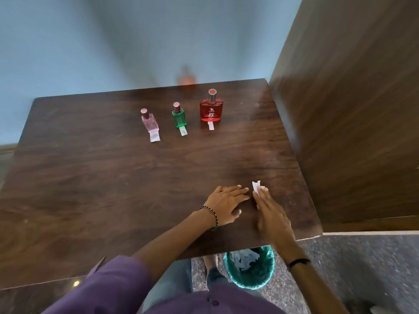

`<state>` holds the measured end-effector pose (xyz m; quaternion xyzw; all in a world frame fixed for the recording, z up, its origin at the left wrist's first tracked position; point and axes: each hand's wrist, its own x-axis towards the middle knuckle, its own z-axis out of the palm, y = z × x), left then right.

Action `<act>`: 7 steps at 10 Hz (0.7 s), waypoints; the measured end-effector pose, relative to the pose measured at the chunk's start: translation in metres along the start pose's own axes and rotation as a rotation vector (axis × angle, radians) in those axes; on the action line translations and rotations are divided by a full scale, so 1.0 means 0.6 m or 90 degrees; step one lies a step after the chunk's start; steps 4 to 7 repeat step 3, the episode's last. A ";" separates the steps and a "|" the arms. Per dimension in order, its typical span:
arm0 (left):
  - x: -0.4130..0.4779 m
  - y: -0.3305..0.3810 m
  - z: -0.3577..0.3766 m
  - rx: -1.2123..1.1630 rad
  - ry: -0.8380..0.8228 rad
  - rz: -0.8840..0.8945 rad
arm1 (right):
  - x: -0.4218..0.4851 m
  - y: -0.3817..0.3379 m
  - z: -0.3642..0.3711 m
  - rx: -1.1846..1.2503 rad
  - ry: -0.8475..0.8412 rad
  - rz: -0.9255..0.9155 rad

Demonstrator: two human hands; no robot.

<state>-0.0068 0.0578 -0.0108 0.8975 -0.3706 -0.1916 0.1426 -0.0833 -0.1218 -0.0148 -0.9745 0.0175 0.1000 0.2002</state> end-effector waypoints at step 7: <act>0.000 0.026 -0.012 -0.050 0.018 -0.061 | 0.009 0.068 -0.050 -0.022 0.005 0.004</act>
